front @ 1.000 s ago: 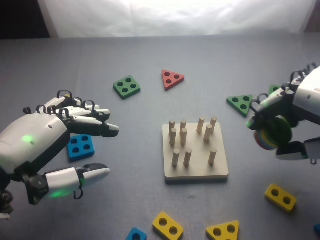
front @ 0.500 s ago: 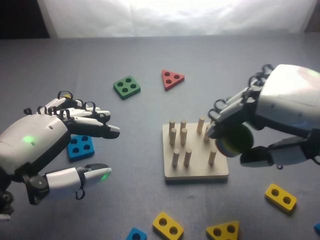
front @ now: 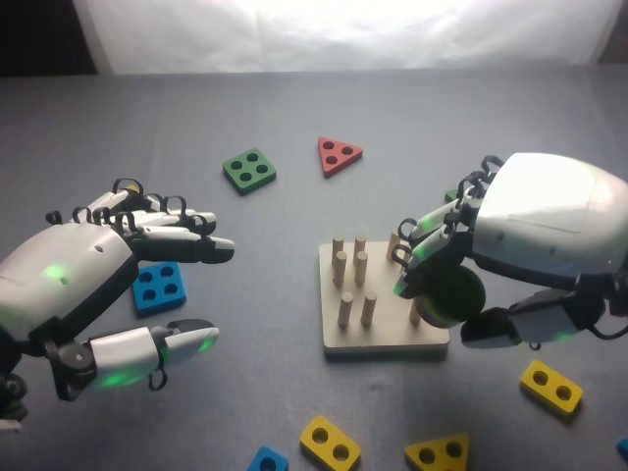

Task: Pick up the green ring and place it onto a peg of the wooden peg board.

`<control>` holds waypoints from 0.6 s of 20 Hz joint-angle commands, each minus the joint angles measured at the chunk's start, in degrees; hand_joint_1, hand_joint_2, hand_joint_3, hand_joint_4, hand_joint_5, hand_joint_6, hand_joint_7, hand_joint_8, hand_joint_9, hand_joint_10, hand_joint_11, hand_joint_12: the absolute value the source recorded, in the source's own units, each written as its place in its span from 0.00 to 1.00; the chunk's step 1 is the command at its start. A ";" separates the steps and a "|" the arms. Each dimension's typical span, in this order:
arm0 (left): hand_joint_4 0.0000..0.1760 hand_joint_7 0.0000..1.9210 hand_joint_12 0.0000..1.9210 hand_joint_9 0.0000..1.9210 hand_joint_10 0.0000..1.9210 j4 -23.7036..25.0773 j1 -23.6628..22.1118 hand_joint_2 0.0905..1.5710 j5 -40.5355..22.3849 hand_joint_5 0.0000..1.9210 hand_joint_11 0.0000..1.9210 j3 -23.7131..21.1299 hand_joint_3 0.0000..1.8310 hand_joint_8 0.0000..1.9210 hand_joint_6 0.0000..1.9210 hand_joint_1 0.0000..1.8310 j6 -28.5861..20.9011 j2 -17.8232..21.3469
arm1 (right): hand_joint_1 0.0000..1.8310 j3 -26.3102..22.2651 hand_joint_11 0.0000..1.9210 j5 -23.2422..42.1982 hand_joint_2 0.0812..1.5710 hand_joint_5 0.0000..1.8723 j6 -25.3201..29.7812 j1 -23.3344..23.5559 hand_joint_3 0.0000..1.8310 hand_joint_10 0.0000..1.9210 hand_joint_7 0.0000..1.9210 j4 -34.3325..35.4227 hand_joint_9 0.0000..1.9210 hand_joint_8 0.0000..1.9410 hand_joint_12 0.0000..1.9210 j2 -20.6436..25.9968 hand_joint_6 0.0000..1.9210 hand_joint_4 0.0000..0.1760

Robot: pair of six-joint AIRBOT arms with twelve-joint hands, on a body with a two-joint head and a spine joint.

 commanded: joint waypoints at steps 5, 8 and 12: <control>0.00 0.24 0.48 0.21 0.00 0.66 -0.37 0.70 -7.26 0.37 0.00 0.12 0.00 0.00 0.00 0.45 -0.50 -0.41 | 0.68 0.68 0.63 5.27 0.73 0.49 0.17 1.82 0.00 0.87 0.45 0.90 0.58 0.75 0.95 -1.36 0.45 0.00; 0.00 0.24 0.45 0.20 0.00 0.64 -0.37 0.70 -7.33 0.37 0.00 0.10 0.00 0.00 0.00 0.44 -0.55 -0.41 | 0.68 0.91 0.65 4.92 0.75 0.48 0.17 2.27 0.00 0.92 0.42 0.58 0.59 0.80 0.98 -1.82 0.46 0.00; 0.00 0.24 0.48 0.21 0.00 0.61 -0.37 0.69 -7.36 0.38 0.00 0.09 0.00 0.00 0.00 0.48 -0.70 -0.43 | 0.64 1.61 0.71 3.98 0.70 0.51 0.15 2.67 0.00 1.00 0.42 0.50 0.62 0.96 1.00 -2.90 0.53 0.00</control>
